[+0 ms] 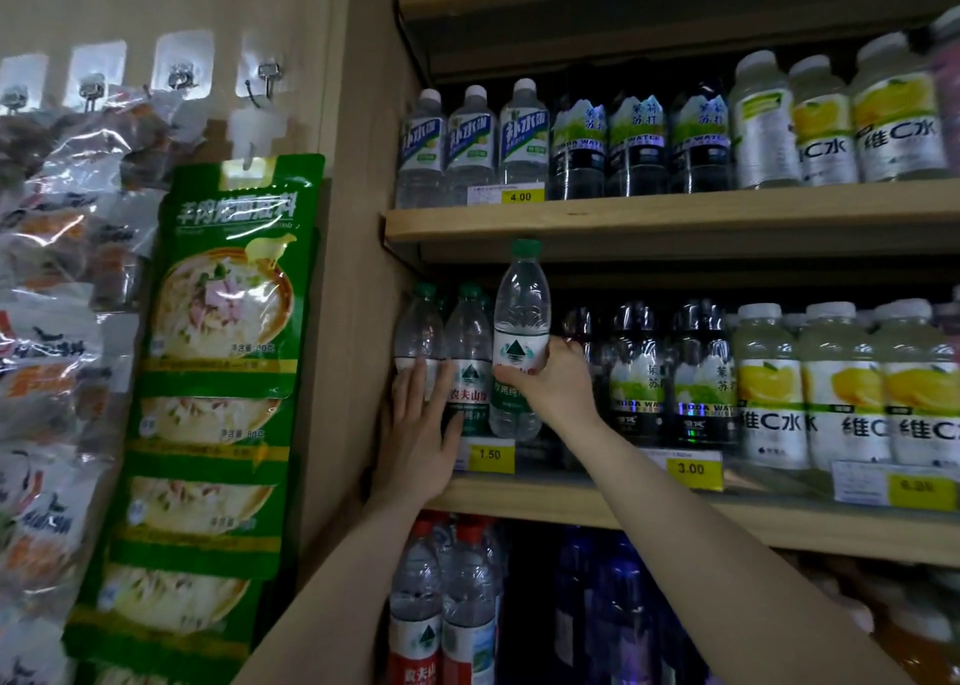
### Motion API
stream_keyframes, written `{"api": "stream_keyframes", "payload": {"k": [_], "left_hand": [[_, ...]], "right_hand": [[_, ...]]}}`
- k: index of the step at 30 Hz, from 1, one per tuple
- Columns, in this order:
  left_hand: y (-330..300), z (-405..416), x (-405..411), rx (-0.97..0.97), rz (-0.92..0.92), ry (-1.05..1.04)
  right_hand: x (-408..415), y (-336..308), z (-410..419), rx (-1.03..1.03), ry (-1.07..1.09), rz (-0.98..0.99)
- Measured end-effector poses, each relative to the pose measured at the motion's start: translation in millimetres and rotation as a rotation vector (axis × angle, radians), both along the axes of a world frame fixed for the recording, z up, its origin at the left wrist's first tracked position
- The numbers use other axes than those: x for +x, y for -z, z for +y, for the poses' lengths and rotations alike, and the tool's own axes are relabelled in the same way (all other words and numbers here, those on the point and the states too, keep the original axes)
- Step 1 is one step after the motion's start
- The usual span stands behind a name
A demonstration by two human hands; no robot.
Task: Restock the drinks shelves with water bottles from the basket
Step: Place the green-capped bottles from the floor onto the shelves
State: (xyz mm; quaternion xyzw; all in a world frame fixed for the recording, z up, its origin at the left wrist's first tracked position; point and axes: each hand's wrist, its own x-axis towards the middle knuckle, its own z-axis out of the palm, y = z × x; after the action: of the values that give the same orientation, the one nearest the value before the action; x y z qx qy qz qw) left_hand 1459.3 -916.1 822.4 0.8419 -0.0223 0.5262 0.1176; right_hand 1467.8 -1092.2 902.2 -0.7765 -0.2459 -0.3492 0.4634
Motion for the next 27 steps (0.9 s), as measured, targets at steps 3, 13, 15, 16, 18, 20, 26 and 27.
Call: {"api": "stream_keyframes", "payload": {"k": [3,13,15,16,18,20,26,27], "left_hand": [[1,2,3,0.001,-0.002,0.004],[5,2,5,-0.022,-0.019,0.022],[5,2,5,-0.019,-0.031,0.024],[4,1,4,-0.018,-0.031,0.030],[4,0,2,-0.014,-0.025,0.030],[2,-1,-4,-0.002,-0.012,0.018],[8,-29,-47,-0.095,-0.204,0.221],[18,-36,-55,-0.090,-0.229,0.250]], "right_hand": [[6,10,7,0.007,0.037,0.042],[2,22,15,-0.345,0.370,0.038],[1,22,17,-0.377,0.387,0.064],[-1,21,18,-0.403,0.403,0.079],[-8,13,17,-0.492,0.446,0.135],[-20,1,12,-0.644,0.438,0.230],[-68,17,-42,-0.684,0.243,0.057],[-77,32,-56,-0.677,0.228,0.016]]}}
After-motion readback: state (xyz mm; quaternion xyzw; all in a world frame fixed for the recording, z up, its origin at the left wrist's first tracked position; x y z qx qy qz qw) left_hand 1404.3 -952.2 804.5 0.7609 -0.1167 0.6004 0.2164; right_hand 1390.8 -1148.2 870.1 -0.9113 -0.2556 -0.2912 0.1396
